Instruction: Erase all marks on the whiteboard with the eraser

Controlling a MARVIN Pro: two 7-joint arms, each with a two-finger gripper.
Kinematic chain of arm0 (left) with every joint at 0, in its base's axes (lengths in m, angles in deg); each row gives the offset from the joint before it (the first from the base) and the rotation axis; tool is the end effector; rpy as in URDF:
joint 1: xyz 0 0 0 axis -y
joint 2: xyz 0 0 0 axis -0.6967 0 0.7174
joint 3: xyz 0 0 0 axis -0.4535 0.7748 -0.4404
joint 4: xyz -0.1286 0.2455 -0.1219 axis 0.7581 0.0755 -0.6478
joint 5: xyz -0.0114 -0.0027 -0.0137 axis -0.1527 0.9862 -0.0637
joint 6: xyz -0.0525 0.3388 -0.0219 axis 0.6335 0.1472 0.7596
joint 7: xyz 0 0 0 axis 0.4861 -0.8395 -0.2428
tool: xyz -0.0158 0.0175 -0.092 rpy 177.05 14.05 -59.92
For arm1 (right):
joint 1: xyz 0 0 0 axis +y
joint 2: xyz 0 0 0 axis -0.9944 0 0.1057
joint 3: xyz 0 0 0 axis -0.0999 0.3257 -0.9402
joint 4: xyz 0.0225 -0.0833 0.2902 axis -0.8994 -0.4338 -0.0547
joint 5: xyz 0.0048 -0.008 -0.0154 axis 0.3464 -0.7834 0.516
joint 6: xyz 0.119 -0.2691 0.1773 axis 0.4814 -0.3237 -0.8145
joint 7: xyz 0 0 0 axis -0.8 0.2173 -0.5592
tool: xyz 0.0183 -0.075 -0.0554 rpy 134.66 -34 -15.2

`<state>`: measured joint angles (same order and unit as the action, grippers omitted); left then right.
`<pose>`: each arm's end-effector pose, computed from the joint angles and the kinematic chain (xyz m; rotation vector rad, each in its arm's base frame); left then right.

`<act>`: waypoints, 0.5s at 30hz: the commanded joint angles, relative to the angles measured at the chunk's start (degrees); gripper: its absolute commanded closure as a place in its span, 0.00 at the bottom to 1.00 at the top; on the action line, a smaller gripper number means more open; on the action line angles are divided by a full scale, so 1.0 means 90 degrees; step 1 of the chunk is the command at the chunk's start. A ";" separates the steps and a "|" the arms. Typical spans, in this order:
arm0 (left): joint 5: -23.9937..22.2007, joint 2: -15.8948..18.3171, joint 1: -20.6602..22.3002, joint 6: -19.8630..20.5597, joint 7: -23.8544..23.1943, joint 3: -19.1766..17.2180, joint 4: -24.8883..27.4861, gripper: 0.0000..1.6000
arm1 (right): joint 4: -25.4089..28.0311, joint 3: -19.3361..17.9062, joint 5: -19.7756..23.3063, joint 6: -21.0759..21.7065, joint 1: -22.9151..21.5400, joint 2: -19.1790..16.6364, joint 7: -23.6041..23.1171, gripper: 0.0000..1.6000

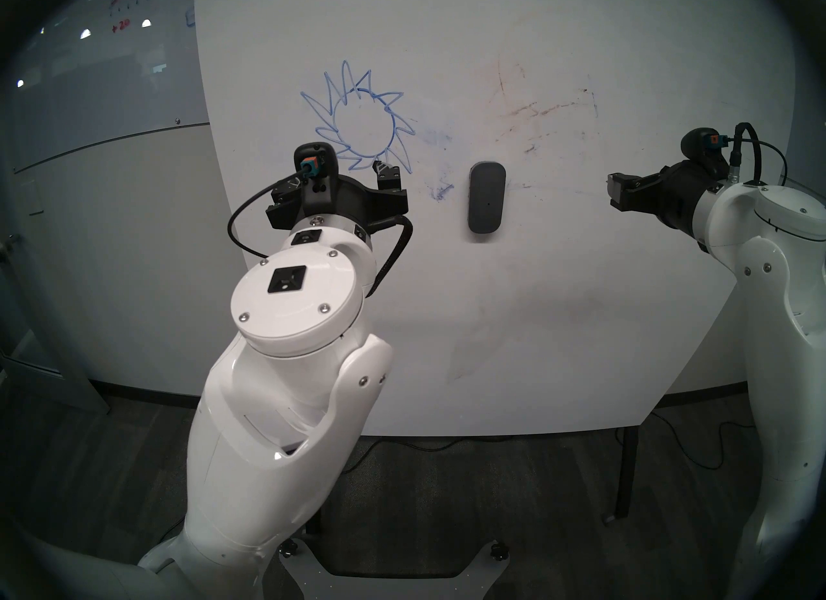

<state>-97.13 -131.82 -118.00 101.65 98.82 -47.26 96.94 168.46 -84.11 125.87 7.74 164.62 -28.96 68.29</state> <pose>0.3555 -0.1756 -0.0096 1.9669 0.1782 2.3913 0.3639 -0.1502 0.0536 2.1389 0.1925 2.0249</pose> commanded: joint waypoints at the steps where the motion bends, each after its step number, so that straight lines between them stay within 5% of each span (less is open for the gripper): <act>1: -0.0334 -0.0109 -0.0012 -0.0037 -0.0059 -0.0102 0.0060 0.00 | 0.0024 -0.0011 -0.0006 -0.0022 -0.0036 -0.0032 -0.0016 0.00; 15: -0.1313 -0.0046 0.0448 0.1229 -0.0987 -0.0588 -0.0137 0.00 | 0.0024 -0.0011 0.0010 -0.0028 -0.0030 -0.0041 -0.0002 0.00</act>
<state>-106.98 -132.11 -117.41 108.43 92.39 -51.67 96.55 168.45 -84.10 126.04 7.69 164.69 -28.99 68.44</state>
